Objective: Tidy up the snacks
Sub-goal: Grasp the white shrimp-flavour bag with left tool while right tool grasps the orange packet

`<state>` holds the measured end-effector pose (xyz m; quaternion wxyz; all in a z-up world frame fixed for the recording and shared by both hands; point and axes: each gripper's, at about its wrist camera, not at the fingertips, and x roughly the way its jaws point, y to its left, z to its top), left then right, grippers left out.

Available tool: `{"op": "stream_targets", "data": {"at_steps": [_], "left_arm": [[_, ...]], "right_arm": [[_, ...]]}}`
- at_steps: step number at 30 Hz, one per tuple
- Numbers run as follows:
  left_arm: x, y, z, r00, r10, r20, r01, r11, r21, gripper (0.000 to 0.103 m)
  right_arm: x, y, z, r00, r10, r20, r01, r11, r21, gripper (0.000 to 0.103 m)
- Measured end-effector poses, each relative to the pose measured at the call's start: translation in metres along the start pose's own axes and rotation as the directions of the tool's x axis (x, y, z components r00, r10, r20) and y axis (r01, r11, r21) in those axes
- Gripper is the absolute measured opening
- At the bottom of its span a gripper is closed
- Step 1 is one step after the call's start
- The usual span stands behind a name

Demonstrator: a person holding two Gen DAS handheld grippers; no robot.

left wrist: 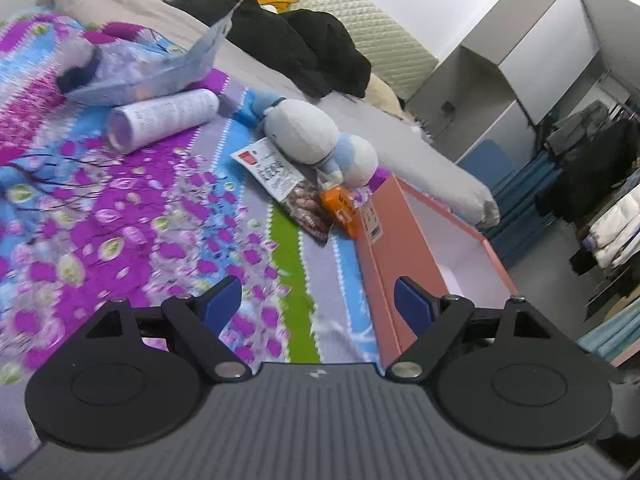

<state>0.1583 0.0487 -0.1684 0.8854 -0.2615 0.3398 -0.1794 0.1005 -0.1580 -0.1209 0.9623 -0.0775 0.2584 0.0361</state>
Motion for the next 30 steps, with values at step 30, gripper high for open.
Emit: {"op": "stream_targets", "data": {"at_steps": [30], "left_arm": [[0.251, 0.094, 0.073, 0.977, -0.206, -0.057, 0.175, 0.926, -0.335, 0.047]], "right_arm": [[0.21, 0.02, 0.025, 0.98, -0.198, 0.008, 0.195, 0.958, -0.211, 0.036]]}}
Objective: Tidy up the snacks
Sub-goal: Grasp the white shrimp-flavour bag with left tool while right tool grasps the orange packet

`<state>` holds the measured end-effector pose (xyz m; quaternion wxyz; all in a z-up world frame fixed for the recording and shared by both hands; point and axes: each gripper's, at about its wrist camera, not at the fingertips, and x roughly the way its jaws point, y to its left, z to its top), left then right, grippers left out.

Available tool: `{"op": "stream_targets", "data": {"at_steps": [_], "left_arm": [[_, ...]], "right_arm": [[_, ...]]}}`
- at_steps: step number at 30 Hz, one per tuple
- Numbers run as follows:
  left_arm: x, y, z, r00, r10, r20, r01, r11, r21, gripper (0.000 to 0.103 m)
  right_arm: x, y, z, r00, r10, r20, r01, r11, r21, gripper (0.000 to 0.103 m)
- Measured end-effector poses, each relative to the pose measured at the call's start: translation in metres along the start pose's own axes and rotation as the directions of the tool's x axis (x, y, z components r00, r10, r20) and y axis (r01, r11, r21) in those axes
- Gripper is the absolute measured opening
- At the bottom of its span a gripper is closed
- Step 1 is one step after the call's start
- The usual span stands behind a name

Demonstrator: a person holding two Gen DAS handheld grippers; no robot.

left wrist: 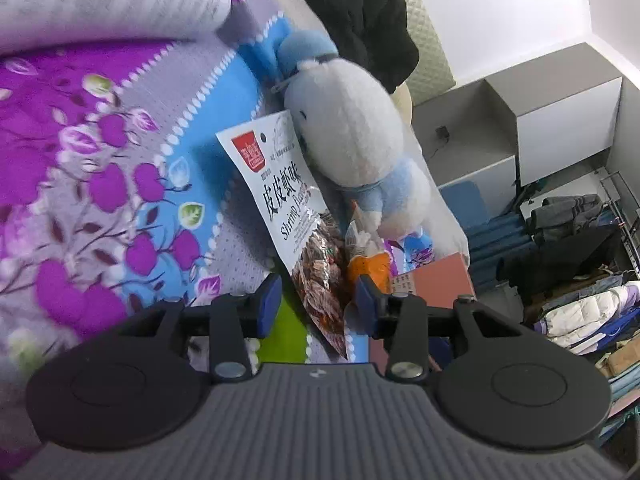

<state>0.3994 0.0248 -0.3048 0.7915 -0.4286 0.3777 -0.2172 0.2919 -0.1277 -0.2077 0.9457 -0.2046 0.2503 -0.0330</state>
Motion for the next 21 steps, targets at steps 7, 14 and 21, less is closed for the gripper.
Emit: {"op": "stream_targets", "data": {"at_steps": [7, 14, 21], "left_arm": [[0.025, 0.002, 0.01, 1.0, 0.003, -0.017, -0.003, 1.0, -0.007, 0.046], [0.044, 0.008, 0.008, 0.999, 0.005, -0.046, -0.007, 0.999, -0.044, 0.02], [0.038, -0.006, 0.005, 0.999, 0.041, -0.029, -0.041, 0.999, 0.01, 0.005]], "right_arm": [[0.025, 0.013, -0.004, 0.999, -0.036, 0.023, 0.037, 0.998, -0.052, 0.029], [0.043, 0.016, -0.006, 0.996, -0.087, 0.03, 0.09, 0.992, -0.086, 0.02], [0.041, 0.006, -0.004, 0.994, -0.102, 0.027, 0.104, 0.992, -0.07, 0.005]]}}
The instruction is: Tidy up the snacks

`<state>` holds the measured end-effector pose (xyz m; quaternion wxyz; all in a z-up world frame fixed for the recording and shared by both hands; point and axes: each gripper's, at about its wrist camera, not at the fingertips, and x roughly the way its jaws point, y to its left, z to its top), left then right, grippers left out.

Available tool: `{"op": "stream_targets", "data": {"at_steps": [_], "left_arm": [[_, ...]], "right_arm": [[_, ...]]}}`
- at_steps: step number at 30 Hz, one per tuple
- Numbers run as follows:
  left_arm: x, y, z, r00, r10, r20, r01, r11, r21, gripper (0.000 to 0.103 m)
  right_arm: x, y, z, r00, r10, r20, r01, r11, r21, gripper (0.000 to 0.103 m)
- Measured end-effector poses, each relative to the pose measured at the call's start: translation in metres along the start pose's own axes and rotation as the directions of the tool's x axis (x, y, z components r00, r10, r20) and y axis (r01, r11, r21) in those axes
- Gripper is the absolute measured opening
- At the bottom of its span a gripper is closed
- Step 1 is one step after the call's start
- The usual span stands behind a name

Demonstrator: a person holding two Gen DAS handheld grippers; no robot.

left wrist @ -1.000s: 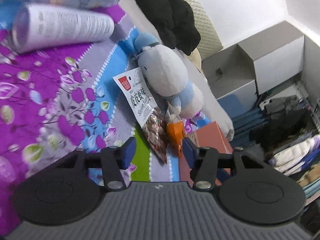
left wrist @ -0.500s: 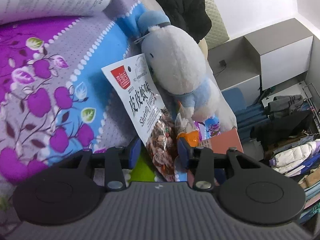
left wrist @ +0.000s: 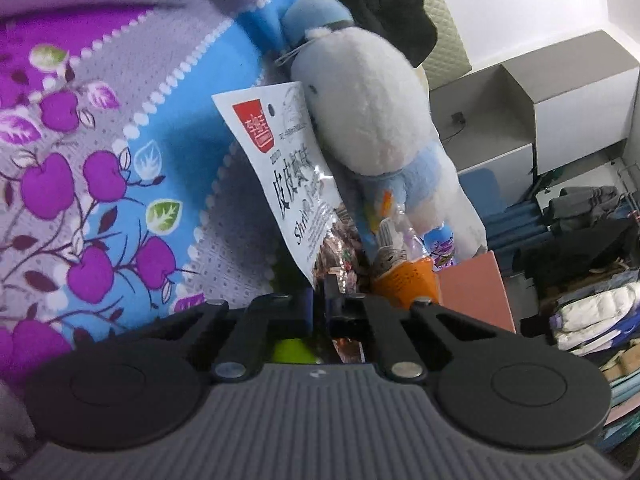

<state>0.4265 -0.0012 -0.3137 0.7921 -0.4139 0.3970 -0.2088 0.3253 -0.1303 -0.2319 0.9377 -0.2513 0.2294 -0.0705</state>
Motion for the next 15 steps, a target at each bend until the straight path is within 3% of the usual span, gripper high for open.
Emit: {"op": "stream_targets", "data": {"at_steps": [5, 15], "left_arm": [[-0.019, -0.017, -0.006, 0.999, 0.018, 0.026, -0.019, 0.999, 0.043, 0.004], [-0.085, -0.021, -0.037, 0.999, 0.019, 0.038, -0.021, 0.999, 0.032, 0.003]], "right_arm": [[-0.019, -0.003, 0.003, 1.0, 0.005, 0.021, -0.005, 1.0, -0.006, 0.003], [-0.078, -0.004, -0.001, 0.999, 0.024, 0.046, -0.022, 0.999, -0.036, 0.003]]}}
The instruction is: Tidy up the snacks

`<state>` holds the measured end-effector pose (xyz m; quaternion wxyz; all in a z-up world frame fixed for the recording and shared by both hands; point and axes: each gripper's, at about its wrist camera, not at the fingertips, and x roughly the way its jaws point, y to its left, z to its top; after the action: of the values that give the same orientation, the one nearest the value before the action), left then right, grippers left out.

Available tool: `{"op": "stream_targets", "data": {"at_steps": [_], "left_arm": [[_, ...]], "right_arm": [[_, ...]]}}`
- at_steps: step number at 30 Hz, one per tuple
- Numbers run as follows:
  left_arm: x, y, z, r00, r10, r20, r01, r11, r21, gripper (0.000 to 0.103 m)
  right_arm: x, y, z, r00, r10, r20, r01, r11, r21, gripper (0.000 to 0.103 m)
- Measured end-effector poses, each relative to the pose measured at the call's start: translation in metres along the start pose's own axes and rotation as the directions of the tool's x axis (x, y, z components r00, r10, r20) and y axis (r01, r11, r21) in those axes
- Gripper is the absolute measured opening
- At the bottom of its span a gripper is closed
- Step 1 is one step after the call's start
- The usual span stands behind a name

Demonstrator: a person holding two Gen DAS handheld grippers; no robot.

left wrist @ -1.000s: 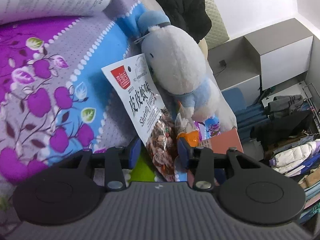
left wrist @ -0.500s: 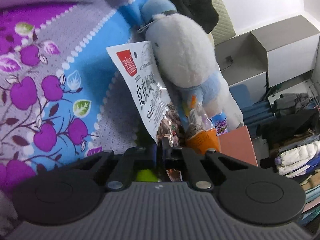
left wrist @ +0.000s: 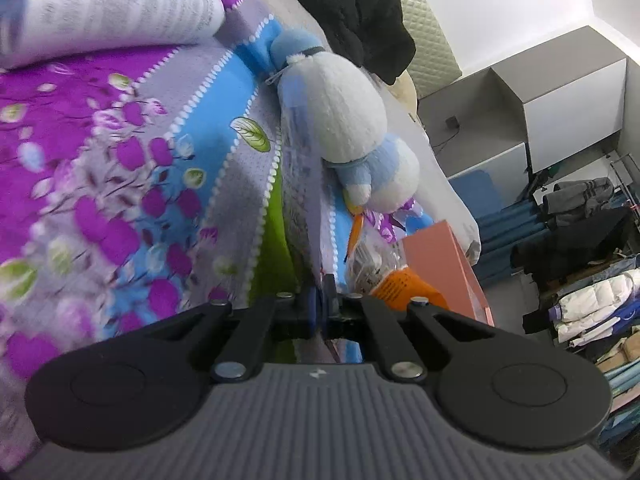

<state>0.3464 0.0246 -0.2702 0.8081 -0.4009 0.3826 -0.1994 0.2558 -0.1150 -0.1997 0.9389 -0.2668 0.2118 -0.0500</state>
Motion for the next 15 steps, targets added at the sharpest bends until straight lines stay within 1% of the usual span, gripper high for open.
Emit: {"op": "stream_targets", "data": {"at_steps": [5, 8, 15], "left_arm": [[-0.041, -0.007, -0.022, 1.0, 0.001, 0.011, -0.001, 1.0, 0.016, 0.003], [-0.066, -0.009, -0.035, 1.0, 0.004, 0.016, -0.004, 1.0, 0.001, 0.002], [-0.121, -0.016, -0.065, 1.0, 0.027, 0.003, -0.027, 1.0, 0.013, 0.002]], "right_arm": [[-0.033, -0.003, -0.007, 1.0, 0.012, -0.002, -0.012, 1.0, -0.019, 0.003], [-0.055, -0.003, -0.009, 1.0, 0.023, -0.003, -0.023, 0.999, -0.025, 0.003], [-0.104, -0.006, -0.016, 0.998, 0.058, 0.006, -0.058, 0.998, -0.03, 0.003]]}}
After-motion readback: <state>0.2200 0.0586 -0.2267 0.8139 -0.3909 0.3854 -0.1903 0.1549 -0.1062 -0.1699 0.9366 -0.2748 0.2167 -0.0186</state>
